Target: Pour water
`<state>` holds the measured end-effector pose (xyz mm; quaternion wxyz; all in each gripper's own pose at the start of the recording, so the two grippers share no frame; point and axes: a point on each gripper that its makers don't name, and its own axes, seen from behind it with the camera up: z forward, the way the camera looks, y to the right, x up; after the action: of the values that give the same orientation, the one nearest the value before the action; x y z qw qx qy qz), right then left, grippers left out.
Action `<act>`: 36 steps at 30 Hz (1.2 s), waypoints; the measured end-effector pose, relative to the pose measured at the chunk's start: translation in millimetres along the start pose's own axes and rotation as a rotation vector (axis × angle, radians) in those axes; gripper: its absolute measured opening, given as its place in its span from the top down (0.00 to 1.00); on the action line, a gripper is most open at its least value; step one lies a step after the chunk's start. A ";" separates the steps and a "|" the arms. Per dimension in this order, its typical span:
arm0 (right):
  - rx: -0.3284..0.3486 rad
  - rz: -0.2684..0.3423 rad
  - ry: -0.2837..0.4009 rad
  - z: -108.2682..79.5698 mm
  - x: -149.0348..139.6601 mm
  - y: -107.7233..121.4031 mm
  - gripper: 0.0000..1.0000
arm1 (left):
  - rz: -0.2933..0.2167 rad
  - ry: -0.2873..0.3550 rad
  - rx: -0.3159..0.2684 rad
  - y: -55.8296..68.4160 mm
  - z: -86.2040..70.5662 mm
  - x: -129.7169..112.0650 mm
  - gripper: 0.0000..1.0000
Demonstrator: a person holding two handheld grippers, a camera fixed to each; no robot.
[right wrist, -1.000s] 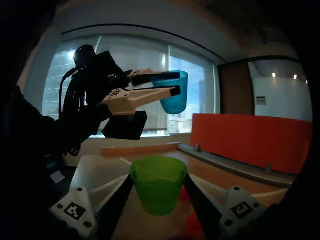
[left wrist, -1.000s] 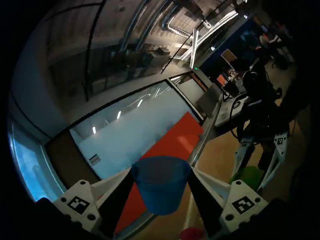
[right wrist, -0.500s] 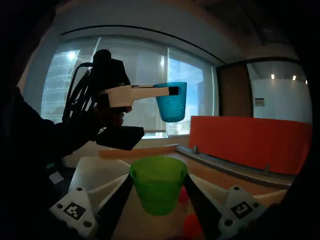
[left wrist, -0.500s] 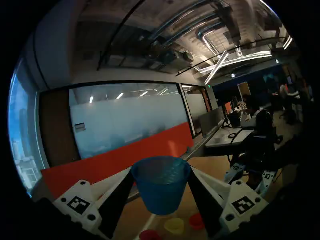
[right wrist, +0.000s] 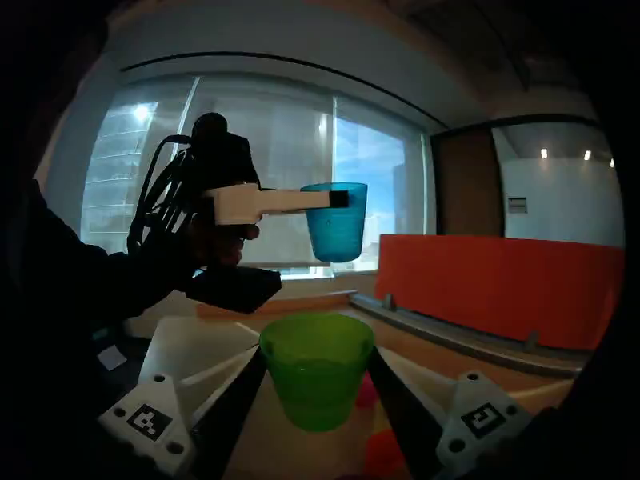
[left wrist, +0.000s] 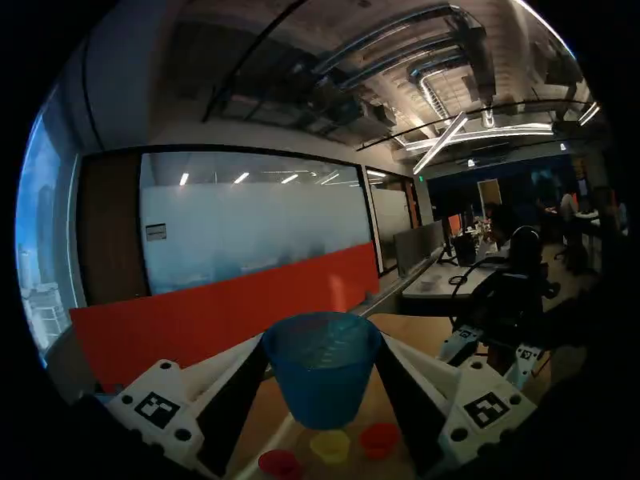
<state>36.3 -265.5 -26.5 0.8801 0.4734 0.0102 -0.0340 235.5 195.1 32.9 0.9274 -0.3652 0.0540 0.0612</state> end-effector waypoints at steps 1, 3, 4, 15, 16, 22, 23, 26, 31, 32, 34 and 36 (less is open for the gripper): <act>-0.001 0.001 -0.001 -0.2 0.0 0.3 0.11 | -0.001 -0.007 0.001 -0.3 -0.2 -3.2 0.12; -0.003 0.004 -0.004 -1.0 -0.3 1.0 0.11 | -0.001 -0.019 0.003 -1.3 -0.7 -9.8 0.13; -0.005 0.005 -0.006 -1.5 -0.6 1.4 0.11 | -0.001 -0.023 0.005 -1.9 -1.1 -12.8 0.13; -0.027 0.012 -0.045 -14.1 -9.5 5.5 0.11 | -0.012 -0.100 0.016 -3.5 -10.2 -62.6 0.13; -0.029 0.012 -0.049 -15.7 -10.7 5.3 0.11 | -0.014 -0.107 0.016 -3.3 -11.1 -67.4 0.13; -0.041 0.009 -0.066 -23.3 -14.3 5.7 0.11 | -0.025 -0.134 0.017 -4.0 -16.3 -88.1 0.13; -0.043 0.008 -0.068 -24.3 -14.7 5.9 0.11 | -0.026 -0.137 0.018 -4.5 -17.1 -90.7 0.13; -0.045 0.010 -0.070 -25.0 -15.8 5.7 0.11 | -0.028 -0.150 0.019 -5.4 -18.6 -98.0 0.13; -0.039 0.017 -0.075 -23.8 -18.4 1.2 0.11 | -0.031 -0.165 0.009 -1.2 -21.8 -111.1 0.13; -0.037 0.018 -0.076 -23.5 -19.3 -0.3 0.11 | -0.031 -0.168 0.007 0.1 -22.5 -113.8 0.13; -0.035 0.019 -0.084 -23.2 -22.3 -3.0 0.11 | -0.031 -0.172 0.003 2.5 -23.0 -118.3 0.13; -0.031 0.020 -0.093 -23.0 -25.8 -5.9 0.11 | -0.032 -0.178 0.000 4.7 -23.4 -123.2 0.13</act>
<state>10.5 -248.3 -42.8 0.8872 0.4575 -0.0351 -0.0472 111.9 173.4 30.5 0.9293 -0.3593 -0.0343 0.0787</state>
